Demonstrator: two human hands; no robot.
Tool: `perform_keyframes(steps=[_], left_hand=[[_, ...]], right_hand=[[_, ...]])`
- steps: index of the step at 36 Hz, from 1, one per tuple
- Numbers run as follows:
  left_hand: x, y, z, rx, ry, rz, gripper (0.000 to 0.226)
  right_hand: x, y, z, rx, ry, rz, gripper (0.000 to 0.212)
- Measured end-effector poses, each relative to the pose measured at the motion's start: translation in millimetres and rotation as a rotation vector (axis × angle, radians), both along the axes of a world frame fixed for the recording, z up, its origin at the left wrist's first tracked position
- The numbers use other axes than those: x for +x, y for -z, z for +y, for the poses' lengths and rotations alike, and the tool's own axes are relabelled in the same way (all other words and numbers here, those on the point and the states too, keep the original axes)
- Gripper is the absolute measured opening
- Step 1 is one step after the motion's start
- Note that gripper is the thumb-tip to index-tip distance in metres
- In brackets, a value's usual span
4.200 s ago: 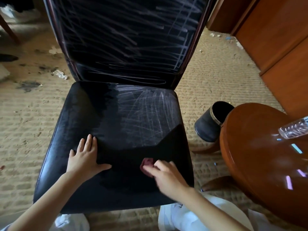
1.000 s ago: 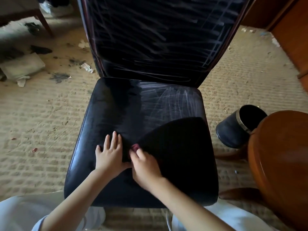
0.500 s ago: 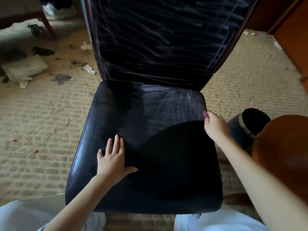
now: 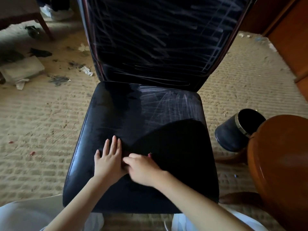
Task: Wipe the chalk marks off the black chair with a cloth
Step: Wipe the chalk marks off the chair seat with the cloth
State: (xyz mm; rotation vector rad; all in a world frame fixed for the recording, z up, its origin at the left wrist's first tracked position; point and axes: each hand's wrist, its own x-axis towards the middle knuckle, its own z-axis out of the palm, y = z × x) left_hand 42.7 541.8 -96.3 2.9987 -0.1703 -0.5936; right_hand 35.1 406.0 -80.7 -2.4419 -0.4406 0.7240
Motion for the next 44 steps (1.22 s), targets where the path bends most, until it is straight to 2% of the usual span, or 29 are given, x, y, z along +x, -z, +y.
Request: perform_keyframes(steps=[2,5,8,12,14,16,19,22,24,26,29,32,35,39,42,44], left_hand=[[0.5,-0.7,0.1,-0.006,-0.014,0.003,0.114],[1.1,-0.9,-0.9,0.027,-0.003,0.025,0.118],[-1.0,-1.8,-1.2,-0.001,-0.009,0.005,0.117],[-0.9,-4.1,-2.4,0.02,0.001,0.012,0.116],[-0.3,-5.5,-2.2,0.034,0.004,0.014,0.116],[-1.2,-5.0,-2.1,0.03,-0.001,0.017,0.116],[-2.0,2.9,-1.0,-0.01,-0.001,-0.043,0.124],[-2.6,16.4,3.7,-0.015,0.028,-0.069,0.124],[-1.9,16.1,2.4,-0.019,0.041,-0.06,0.124],[-2.4,19.0,3.5,-0.026,0.06,-0.067,0.123],[-3.0,17.4,6.0,-0.016,0.068,-0.073,0.116],[-1.4,4.5,2.3,-0.024,0.008,-0.022,0.118],[10.1,-5.5,0.0,-0.092,-0.055,0.042,0.119],[34.5,-27.9,-9.8,-0.44,-0.052,-0.022,0.112],[50.2,-45.7,-23.0,-0.707,0.067,-0.031,0.089],[55.6,-55.8,-31.3,-0.849,0.004,0.021,0.052]], right_hand=[[6.5,-6.6,-19.3,0.142,0.11,-0.06,0.027],[31.7,-21.6,-76.2,0.237,0.434,-0.249,0.025],[60.9,-34.9,-139.6,0.179,0.766,-0.406,0.017],[97.0,-44.1,-192.0,0.076,0.941,-0.438,0.025],[109.0,-27.4,-194.3,-0.01,0.96,-0.384,0.029],[111.2,-2.2,-175.3,-0.16,0.888,-0.292,0.028],[98.4,21.9,-123.3,-0.273,0.753,-0.315,0.029],[76.7,26.3,-71.8,-0.183,0.578,-0.341,0.032],[56.2,23.5,-38.3,-0.101,0.421,-0.3,0.038],[36.0,18.9,-7.1,-0.056,0.292,-0.259,0.035],[24.1,17.6,12.3,-0.002,0.216,-0.186,0.037],[26.6,10.7,2.0,0.173,0.261,-0.102,0.038],[29.8,-1.0,-15.7,0.311,0.465,-0.055,0.036],[32.6,-22.3,-37.7,0.532,0.668,0.134,0.02],[37.3,-37.0,-52.8,0.691,0.77,0.249,0.02],[38.2,-48.0,-64.7,0.837,0.852,0.308,0.02]])
